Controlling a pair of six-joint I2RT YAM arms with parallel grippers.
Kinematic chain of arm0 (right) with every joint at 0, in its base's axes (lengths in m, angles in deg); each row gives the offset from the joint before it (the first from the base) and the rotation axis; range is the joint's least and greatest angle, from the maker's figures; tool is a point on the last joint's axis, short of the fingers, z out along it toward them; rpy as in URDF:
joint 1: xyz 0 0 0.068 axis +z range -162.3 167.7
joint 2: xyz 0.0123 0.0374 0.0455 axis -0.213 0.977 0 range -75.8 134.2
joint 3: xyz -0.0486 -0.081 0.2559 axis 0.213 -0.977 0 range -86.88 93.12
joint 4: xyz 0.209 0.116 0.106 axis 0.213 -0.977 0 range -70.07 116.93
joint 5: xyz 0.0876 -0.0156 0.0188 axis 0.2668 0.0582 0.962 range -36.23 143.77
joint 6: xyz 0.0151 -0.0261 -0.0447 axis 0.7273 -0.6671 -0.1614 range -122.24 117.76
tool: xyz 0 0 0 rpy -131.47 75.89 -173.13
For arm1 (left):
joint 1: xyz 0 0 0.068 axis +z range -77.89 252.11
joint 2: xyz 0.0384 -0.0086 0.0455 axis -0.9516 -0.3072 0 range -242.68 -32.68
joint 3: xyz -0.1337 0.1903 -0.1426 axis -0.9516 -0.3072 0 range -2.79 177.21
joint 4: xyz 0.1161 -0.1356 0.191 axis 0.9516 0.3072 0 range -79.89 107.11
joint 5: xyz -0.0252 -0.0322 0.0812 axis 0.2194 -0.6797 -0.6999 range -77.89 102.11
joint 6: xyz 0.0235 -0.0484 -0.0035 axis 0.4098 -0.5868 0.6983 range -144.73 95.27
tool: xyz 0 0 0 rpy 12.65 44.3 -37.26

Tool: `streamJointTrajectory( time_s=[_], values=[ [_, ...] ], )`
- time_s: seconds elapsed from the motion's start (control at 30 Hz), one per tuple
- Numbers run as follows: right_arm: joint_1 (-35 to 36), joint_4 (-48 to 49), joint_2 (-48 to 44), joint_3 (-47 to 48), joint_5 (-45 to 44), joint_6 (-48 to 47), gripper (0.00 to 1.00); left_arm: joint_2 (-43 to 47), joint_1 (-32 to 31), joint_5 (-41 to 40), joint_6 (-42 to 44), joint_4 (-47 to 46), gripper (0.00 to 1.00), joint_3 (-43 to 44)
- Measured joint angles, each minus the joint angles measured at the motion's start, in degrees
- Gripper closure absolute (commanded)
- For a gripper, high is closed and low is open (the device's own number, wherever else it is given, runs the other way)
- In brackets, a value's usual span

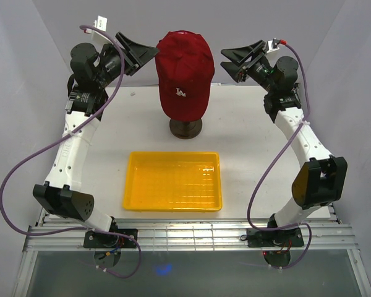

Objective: Stack the hats

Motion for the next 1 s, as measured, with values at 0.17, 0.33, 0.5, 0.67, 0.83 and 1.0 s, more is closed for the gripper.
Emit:
streamJointTrajectory(
  time_s=[0.17,0.33,0.5,0.67,0.83,1.0],
  values=[
    [-1.3,-1.1,-2.7,-2.8,0.4,-0.3,0.27,0.2,0.4,0.0,0.8,1.1,0.42,0.1],
    [-6.3,-1.6,-10.9,-11.7,3.3,-1.1,0.26,2.3,1.9,-1.0,4.2,6.7,0.42,0.7],
    [-10.3,-11.5,-19.5,-15.1,4.8,-10.6,0.18,10.4,2.8,-3.4,7.8,11.8,0.42,-3.9],
    [-10.0,-25.0,-28.6,-16.7,3.7,-24.7,0.11,20.5,2.8,-4.8,11.4,15.4,0.42,-13.0],
    [-9.9,-36.5,-39.1,-22.1,-1.2,-36.5,0.11,27.2,2.8,-5.0,13.6,17.6,0.42,-23.1],
    [-9.9,-45.0,-43.3,-25.6,-6.1,-43.8,0.11,29.5,2.8,-5.4,15.8,20.9,0.42,-29.0]
  ],
)
